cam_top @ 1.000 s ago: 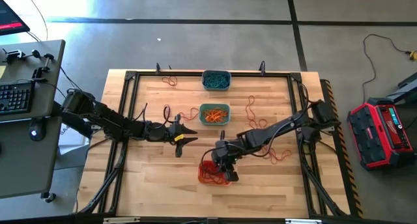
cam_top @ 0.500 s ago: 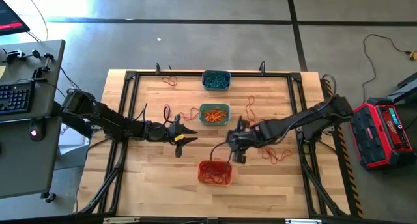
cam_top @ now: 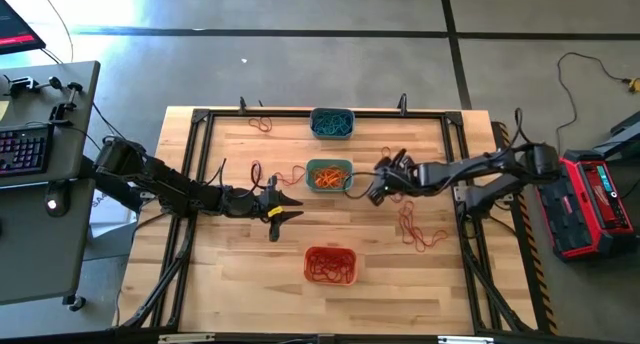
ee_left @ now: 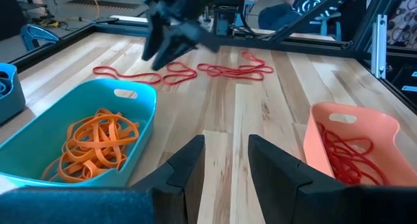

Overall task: Sort rubber bands into baskets
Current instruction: Put the red rubber band into the orange bin

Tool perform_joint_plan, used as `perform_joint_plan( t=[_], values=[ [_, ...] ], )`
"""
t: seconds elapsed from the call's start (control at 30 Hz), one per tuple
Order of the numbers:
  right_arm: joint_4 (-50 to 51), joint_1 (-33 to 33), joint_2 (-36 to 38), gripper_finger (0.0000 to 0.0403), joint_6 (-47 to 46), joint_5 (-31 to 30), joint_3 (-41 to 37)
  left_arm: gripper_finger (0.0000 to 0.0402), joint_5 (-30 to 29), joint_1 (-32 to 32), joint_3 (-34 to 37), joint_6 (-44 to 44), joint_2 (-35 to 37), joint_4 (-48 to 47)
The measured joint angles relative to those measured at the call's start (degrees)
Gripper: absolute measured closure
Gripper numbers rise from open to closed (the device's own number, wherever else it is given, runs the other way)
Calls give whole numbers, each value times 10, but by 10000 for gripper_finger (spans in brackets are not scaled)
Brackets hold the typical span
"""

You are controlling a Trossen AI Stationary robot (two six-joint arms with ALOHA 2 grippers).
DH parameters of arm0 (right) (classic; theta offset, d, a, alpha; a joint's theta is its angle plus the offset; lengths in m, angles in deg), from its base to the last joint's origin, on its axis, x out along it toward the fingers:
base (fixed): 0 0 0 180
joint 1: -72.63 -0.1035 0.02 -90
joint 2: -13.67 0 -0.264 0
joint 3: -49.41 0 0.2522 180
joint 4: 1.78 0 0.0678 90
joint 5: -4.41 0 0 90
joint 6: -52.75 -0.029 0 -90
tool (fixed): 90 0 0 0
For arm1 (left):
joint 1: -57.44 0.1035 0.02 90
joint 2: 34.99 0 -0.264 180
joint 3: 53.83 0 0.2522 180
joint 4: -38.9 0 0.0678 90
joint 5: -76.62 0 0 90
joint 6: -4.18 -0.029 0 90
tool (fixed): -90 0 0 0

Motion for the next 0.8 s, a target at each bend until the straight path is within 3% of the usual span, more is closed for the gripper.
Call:
perform_joint_plan(
  t=[0.17, 0.33, 0.8],
  values=[
    [-79, 51, -2, 249, -26, -30, -44, 290, 0, 0, 0, 5, 0, 0],
    [-96, 86, -2, 249, -50, -42, -62, 290, 0, 0, 0, 5, 0, 0],
    [-147, 102, -19, 249, -49, -38, -75, 290, 0, 0, 0, 5, 0, 0]
  ],
)
